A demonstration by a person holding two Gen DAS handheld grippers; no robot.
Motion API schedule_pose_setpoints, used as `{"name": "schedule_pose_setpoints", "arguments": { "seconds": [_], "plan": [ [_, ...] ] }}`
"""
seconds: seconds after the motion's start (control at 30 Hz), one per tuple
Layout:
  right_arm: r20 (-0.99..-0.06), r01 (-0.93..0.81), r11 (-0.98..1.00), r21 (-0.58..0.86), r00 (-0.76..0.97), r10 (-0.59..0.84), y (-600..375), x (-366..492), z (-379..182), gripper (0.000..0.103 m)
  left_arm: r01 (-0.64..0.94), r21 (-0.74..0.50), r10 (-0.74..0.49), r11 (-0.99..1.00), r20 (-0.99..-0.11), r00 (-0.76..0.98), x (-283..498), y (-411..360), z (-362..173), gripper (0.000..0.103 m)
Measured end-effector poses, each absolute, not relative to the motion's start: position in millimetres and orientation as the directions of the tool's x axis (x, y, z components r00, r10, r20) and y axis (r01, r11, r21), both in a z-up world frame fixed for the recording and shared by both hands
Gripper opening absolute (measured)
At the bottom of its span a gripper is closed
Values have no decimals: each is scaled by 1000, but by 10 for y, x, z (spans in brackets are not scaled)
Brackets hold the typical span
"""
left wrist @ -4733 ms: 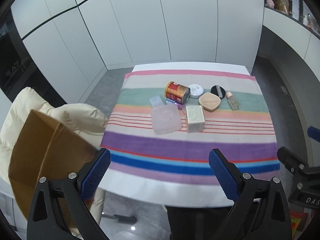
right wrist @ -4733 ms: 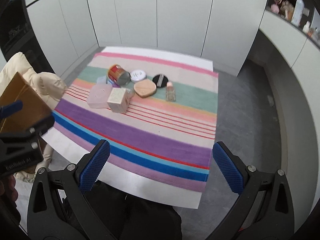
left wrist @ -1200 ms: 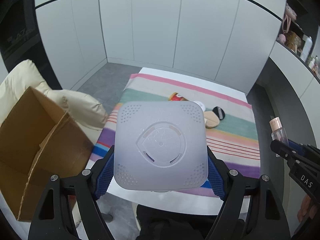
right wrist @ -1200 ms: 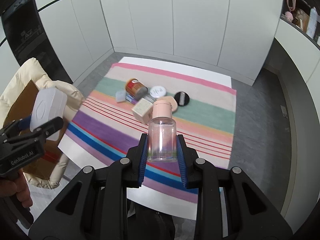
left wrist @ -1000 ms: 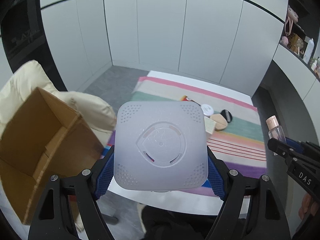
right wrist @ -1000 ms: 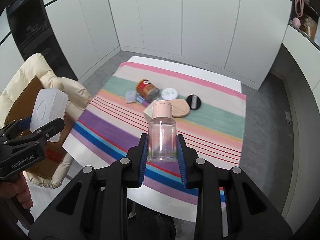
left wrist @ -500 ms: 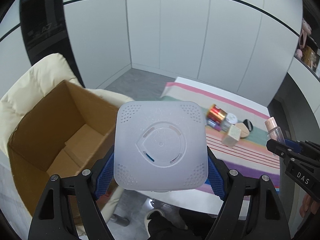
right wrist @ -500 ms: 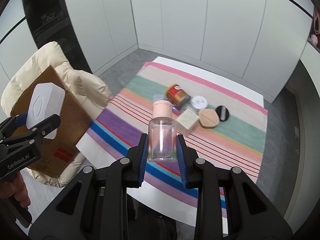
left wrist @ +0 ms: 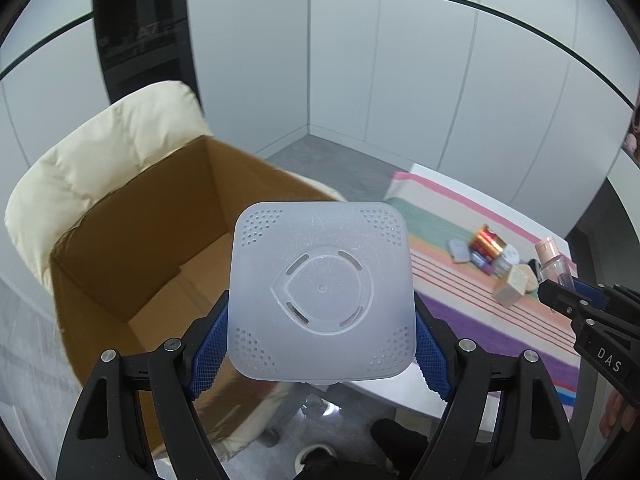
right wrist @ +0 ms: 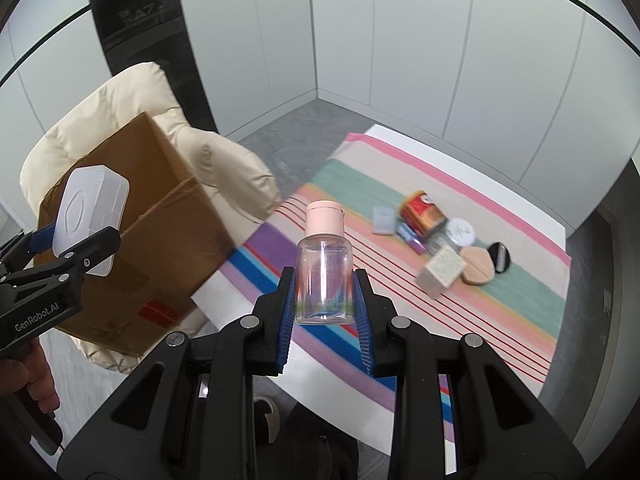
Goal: Organize objects
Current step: 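Lift and carry the container and bottle with both tools over the cardboard box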
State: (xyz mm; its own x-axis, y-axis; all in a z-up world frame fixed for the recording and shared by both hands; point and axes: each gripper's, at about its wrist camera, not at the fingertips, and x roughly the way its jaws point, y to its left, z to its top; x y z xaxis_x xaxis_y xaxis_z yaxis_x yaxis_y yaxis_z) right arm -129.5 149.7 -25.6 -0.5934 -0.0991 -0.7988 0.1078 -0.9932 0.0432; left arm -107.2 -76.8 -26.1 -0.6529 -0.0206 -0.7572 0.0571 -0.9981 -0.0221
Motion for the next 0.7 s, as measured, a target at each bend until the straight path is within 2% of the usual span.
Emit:
{"name": "schedule_pose_setpoints", "arguments": {
  "seconds": [0.57, 0.7],
  "plan": [
    [-782, 269, -962, 45, -589, -201, 434, -1450, -201, 29, 223, -4, -142, -975, -758, -636, -912, -1759, -405, 82],
    [-781, 304, -952, 42, -584, -221, 178, -1466, -199, 29, 232, -12, -140, -973, -767, -627, -886, -1929, -446, 83]
  ]
}}
